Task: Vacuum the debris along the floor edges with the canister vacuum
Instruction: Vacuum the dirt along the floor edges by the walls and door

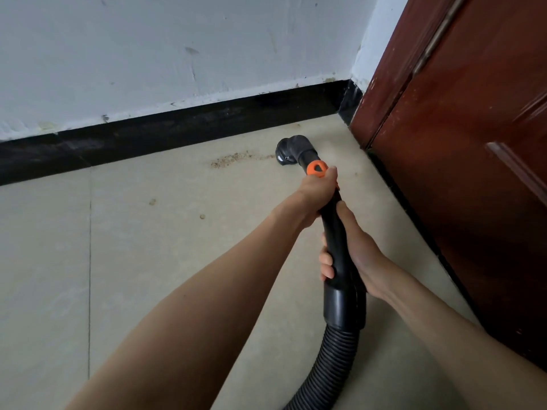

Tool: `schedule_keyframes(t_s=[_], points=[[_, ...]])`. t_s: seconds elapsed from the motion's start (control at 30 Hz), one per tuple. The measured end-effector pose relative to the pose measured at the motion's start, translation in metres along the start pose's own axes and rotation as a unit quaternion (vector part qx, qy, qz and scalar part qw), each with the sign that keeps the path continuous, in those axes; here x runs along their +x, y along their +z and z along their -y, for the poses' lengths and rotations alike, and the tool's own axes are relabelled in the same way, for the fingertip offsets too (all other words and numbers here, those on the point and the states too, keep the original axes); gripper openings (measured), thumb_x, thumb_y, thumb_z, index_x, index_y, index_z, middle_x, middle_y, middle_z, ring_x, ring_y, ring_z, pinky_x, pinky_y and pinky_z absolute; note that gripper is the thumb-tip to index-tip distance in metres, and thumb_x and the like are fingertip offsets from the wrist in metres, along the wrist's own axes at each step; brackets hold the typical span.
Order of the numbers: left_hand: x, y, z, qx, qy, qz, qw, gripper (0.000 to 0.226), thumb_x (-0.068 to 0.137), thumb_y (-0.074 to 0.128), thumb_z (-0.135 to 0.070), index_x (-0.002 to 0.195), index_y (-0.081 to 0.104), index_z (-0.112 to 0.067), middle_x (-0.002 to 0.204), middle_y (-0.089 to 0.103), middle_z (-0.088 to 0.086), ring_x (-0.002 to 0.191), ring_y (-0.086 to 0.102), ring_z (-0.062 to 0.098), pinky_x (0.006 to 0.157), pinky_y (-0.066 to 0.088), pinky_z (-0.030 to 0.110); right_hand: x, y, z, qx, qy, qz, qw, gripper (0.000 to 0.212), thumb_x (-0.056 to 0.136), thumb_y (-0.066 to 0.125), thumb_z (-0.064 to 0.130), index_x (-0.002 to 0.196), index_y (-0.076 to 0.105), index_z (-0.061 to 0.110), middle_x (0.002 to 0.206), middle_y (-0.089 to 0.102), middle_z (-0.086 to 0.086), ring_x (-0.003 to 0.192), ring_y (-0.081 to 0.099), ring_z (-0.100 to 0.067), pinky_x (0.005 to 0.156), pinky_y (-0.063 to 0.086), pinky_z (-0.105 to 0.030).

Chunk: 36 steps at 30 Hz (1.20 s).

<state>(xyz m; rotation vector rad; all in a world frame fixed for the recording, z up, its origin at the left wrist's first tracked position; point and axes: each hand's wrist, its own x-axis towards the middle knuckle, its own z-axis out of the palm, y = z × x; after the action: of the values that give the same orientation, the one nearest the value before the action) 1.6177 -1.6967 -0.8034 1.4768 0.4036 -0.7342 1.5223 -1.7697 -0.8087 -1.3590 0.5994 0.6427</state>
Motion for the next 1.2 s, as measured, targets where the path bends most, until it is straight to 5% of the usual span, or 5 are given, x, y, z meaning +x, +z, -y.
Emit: schedule_keyframes(t_s=[0.17,0.33,0.53,0.97,1.2], points=[[-0.004,-0.017,0.0,-0.01,0.009,-0.022,1.0,0.029,0.098,0.041,-0.033,0.08,0.046,-0.011,0.078,0.048,0.005,0.07,0.049,0.016,0.078,0.045,0.033,0.005,0.016,0.002,-0.009,-0.002,0.009,1.0,0.065,0.091,0.033,0.069,0.071,0.044,0.009,0.05,0.046,-0.01,0.038,0.045,-0.024,0.049,0.045,-0.029],[-0.004,-0.034,-0.001,-0.009,0.016,-0.041,0.999,0.03,0.099,0.04,-0.035,0.099,0.047,-0.006,0.079,0.048,0.005,0.074,0.05,0.019,0.079,0.046,0.034,0.011,0.029,0.006,-0.021,0.006,0.035,0.999,0.065,0.091,0.031,0.072,0.073,0.042,0.01,0.049,0.046,-0.009,0.038,0.046,-0.023,0.05,0.045,-0.029],[-0.004,-0.057,0.001,-0.018,0.03,-0.054,0.998,0.031,0.098,0.04,-0.035,0.079,0.047,-0.011,0.076,0.048,0.005,0.071,0.049,0.018,0.079,0.045,0.033,0.016,0.048,0.009,-0.046,-0.007,0.055,0.997,0.064,0.093,0.029,0.069,0.073,0.043,0.009,0.049,0.046,-0.009,0.038,0.046,-0.023,0.051,0.046,-0.03],[-0.013,-0.095,0.006,-0.042,0.039,-0.069,0.996,0.033,0.099,0.039,-0.037,0.08,0.047,-0.012,0.078,0.048,0.005,0.073,0.049,0.016,0.076,0.045,0.032,0.017,0.079,0.012,-0.094,-0.015,0.077,0.993,0.054,0.096,0.025,0.065,0.081,0.048,0.019,0.05,0.048,-0.01,0.039,0.048,-0.023,0.051,0.048,-0.029],[-0.019,-0.082,0.002,-0.007,0.053,-0.043,0.998,0.031,0.099,0.04,-0.037,0.084,0.049,-0.011,0.081,0.051,0.004,0.08,0.052,0.019,0.083,0.047,0.034,0.012,0.072,0.006,-0.024,0.002,0.062,0.998,0.063,0.093,0.029,0.07,0.073,0.041,0.012,0.049,0.044,-0.008,0.039,0.043,-0.023,0.048,0.045,-0.027]])
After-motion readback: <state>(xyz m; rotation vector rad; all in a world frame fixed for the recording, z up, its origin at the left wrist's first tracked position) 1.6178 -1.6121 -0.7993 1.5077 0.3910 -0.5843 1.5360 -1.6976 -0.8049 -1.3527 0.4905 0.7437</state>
